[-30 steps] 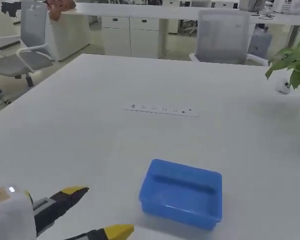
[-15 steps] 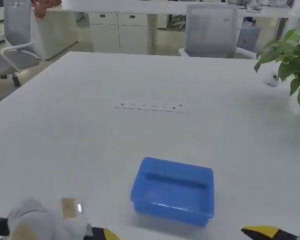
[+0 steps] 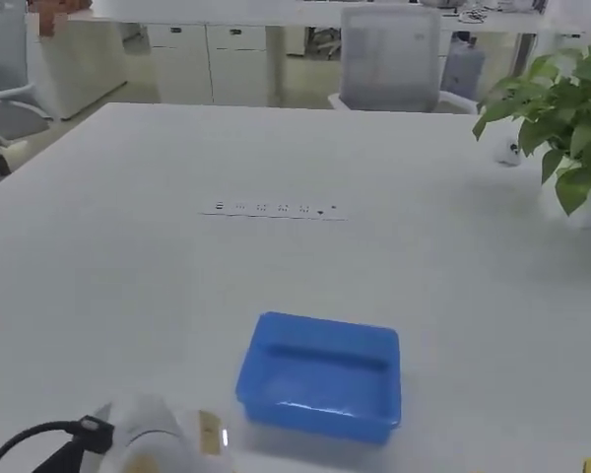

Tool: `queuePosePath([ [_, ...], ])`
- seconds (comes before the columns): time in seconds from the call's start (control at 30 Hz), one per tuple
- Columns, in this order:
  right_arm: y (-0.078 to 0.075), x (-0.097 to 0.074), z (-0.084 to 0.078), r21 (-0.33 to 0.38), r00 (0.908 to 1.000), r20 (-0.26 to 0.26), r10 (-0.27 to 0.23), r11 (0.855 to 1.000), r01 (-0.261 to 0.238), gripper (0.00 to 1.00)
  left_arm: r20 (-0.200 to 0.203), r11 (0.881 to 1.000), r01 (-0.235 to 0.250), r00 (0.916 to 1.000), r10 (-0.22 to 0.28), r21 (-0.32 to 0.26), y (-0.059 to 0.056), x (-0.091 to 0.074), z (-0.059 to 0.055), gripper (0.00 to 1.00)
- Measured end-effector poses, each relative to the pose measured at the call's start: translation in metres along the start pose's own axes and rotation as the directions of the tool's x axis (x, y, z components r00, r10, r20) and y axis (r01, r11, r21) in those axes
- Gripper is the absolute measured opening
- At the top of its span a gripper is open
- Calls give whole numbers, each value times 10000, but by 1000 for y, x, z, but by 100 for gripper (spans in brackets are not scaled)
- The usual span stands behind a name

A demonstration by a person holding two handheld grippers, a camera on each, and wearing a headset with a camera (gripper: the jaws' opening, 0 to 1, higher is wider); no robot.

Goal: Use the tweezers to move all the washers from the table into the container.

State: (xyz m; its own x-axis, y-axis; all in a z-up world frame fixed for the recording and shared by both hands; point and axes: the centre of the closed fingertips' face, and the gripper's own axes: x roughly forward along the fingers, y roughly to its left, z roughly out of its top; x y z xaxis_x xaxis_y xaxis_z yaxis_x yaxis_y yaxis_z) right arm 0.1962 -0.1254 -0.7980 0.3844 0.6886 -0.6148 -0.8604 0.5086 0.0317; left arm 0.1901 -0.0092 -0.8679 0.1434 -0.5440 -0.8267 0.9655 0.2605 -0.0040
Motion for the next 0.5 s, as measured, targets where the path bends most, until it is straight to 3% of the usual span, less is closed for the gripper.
queuePosePath([
  [0.2, 9, 5, -4, -439, 9987, -386, 341, 9984, -358, 6, -865, 9903, 169, 9962, -49, 1379, 0, 8, -8, 0],
  [0.37, 13, 8, -5, -1250, 9952, -778, 591, 9898, -686, 8, -900, 9841, 321, 9958, -165, 1749, -4, 9, -5, 0],
  [0.5, 18, 14, -7, -1714, 9911, -1066, 802, 9803, -978, 10, -708, 9767, 232, 9975, -82, 2136, -6, -1, 2, 0],
])
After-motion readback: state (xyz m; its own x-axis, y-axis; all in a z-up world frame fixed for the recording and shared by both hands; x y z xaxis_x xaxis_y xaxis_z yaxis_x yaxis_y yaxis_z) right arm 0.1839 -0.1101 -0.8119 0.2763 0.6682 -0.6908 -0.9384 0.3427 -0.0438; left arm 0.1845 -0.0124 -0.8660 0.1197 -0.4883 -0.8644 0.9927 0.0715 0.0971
